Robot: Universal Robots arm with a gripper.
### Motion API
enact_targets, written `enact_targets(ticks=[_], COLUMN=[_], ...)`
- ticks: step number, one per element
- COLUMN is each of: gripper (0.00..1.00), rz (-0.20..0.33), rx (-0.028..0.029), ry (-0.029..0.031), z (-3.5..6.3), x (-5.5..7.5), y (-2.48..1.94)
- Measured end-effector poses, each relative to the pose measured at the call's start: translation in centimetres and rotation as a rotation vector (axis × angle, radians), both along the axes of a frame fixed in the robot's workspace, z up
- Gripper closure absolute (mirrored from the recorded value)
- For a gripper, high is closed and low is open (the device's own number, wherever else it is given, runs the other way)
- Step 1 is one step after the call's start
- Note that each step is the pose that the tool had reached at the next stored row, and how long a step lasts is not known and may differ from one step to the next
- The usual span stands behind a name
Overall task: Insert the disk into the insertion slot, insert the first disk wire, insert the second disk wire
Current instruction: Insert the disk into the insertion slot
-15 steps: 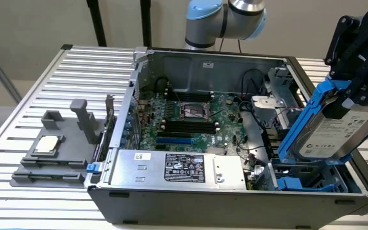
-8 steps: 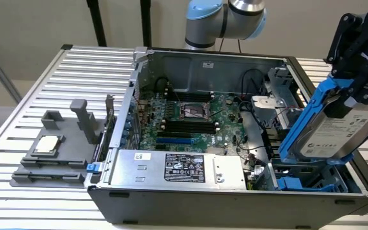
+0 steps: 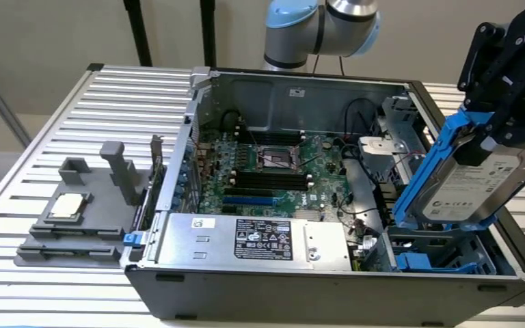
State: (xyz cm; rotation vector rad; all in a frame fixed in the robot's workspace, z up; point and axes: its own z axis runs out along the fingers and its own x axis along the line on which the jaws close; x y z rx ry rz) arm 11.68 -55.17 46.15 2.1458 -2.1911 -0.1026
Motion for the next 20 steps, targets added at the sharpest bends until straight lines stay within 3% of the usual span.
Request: enact_targets(ticks=[3,9,12,15,20], gripper=[0.67,0.67,0.67,0.67,0.67], rz=[0.000,0.002,0.002,0.002,0.002], rx=[0.0000,0.0003,0.0004,0.0026,0.0167], ry=[0.0000,0.0000,-0.0001,0.0000,0.0000], z=[-0.01,0.18,0.28,0.18,-0.21], x=[0.0,0.0,-0.1,-0.2,-0.4], y=[0.40,0.21,-0.61,-1.79,-3.34])
